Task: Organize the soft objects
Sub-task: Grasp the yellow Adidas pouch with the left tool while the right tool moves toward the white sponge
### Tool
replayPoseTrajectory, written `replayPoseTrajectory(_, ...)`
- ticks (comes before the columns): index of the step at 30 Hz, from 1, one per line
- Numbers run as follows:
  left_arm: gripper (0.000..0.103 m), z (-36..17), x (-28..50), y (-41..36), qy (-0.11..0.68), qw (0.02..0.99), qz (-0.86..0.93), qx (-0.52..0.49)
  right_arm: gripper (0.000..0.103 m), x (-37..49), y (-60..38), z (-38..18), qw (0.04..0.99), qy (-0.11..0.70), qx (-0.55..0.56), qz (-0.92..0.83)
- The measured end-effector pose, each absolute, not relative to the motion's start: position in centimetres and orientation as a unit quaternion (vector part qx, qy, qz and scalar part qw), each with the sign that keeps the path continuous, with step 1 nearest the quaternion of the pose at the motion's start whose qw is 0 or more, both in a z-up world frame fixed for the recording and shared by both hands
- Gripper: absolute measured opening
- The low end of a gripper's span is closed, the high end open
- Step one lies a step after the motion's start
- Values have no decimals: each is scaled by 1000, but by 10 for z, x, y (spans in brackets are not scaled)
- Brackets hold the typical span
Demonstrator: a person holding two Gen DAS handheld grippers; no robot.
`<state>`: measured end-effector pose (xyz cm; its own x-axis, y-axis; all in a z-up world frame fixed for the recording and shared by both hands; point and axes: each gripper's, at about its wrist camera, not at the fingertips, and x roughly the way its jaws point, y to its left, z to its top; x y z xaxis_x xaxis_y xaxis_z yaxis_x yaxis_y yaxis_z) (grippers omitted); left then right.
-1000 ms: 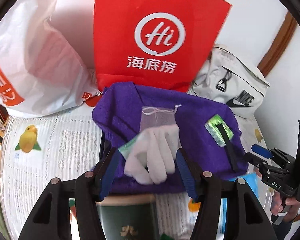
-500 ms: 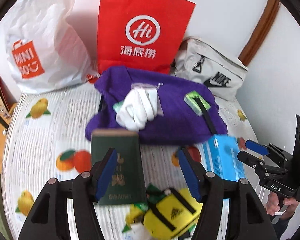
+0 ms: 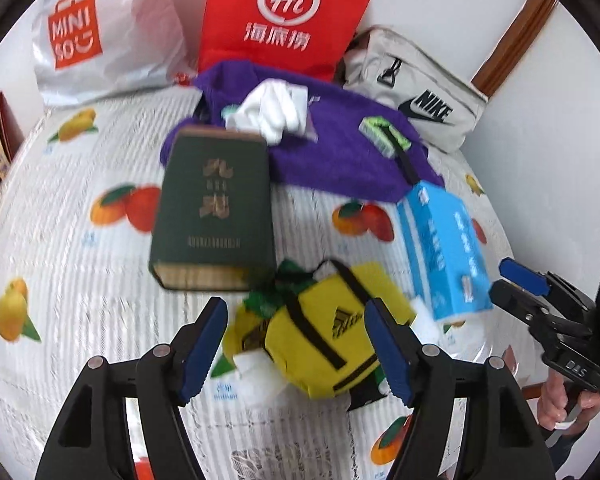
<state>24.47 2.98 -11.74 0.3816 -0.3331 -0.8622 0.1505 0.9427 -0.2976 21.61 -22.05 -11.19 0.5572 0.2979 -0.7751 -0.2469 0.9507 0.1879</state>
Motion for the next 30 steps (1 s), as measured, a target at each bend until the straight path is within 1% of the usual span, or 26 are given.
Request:
replayPoseTrajectory(9,67,-147,239,26,539,819,-159,-116,55,188,-217,-133,873,463,21,153)
replayPoseTrajectory(10,64,-150,239,25,539,820,-157,-112,55,187,-218,-135,872,464,20,151)
replayPoseTrajectory(11,58,-153,238,25,541,819,-155,-113,55,185,-219,-137,872,466,20,150)
replayPoseTrajectory(14,50,-160,236,28,545,813,-159,-129,55,181,-223,-142,871,469,23,143)
replayPoseTrajectory(15,49,-161,234,29,542,815,-160,-129,55,181,-223,-144,871,470,27,142)
replayPoseTrajectory(16,45,-161,234,29,540,816,-160,-128,55,180,-224,-146,870,472,30,141)
replayPoseTrajectory(17,35,-161,233,30,538,817,-161,-129,55,180,-224,-150,868,474,34,141)
replayPoseTrajectory(18,31,-160,233,32,537,817,-162,-131,55,179,-223,-152,867,476,36,141)
replayPoseTrajectory(19,22,-160,233,35,535,816,-166,-143,55,179,-223,-154,867,477,37,141)
replayPoseTrajectory(20,20,-159,233,38,534,815,-170,-149,55,178,-221,-157,865,480,36,143)
replayPoseTrajectory(26,17,-143,221,53,516,827,-170,-145,55,174,-214,-160,864,481,22,148)
replayPoseTrajectory(30,17,-137,210,72,511,833,-161,-138,55,171,-214,-160,863,479,32,154)
